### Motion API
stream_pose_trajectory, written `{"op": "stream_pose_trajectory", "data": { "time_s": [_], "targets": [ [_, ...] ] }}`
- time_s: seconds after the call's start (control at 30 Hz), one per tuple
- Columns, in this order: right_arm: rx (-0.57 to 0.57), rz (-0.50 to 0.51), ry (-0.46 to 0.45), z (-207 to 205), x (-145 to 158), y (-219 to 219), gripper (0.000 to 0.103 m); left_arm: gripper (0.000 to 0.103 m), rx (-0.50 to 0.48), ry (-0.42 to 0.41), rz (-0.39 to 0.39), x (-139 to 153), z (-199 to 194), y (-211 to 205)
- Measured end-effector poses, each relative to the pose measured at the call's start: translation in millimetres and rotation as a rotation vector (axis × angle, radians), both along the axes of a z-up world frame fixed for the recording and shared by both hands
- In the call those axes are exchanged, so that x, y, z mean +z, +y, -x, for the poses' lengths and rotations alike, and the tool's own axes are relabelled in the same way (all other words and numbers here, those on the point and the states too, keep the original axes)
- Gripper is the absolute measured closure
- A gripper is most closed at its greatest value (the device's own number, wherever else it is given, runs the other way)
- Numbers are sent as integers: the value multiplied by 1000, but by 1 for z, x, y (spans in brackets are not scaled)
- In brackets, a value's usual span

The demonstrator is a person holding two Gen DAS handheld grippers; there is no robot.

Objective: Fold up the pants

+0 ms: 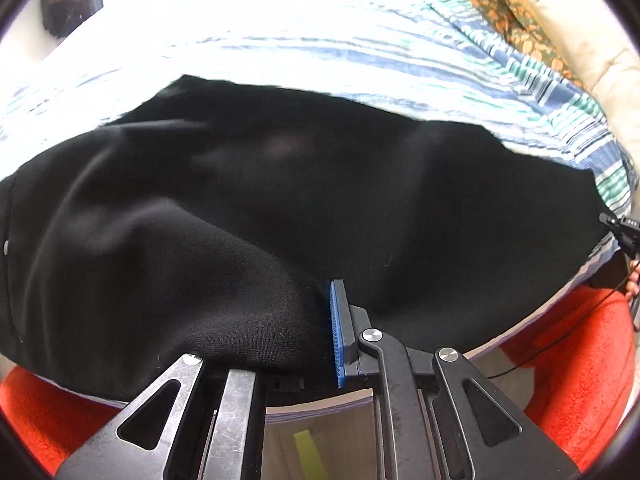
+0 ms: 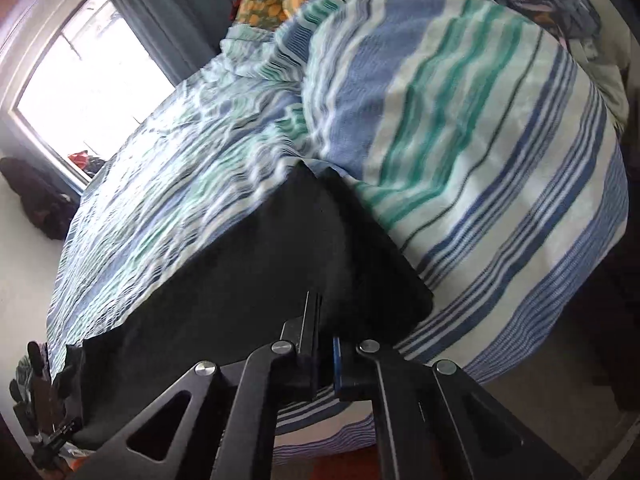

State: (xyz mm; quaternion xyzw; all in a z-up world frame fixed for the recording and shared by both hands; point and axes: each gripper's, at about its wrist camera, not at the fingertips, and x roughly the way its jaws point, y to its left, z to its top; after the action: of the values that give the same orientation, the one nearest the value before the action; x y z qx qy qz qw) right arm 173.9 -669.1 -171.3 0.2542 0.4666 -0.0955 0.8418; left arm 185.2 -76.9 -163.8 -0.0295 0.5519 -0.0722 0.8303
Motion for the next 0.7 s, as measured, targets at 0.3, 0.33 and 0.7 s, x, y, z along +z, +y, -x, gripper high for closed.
{"op": "stream_pose_trajectory", "data": {
  "time_s": [0.3, 0.33, 0.7],
  "targets": [
    [-20, 39, -8, 5, 4, 3, 99, 93, -8, 3, -16, -3, 6, 1],
    [-18, 48, -8, 5, 4, 4, 99, 93, -8, 6, -17, -3, 7, 4],
    [6, 156, 12, 10, 13, 22, 81, 81, -2, 44, -17, -8, 14, 9]
  ]
}}
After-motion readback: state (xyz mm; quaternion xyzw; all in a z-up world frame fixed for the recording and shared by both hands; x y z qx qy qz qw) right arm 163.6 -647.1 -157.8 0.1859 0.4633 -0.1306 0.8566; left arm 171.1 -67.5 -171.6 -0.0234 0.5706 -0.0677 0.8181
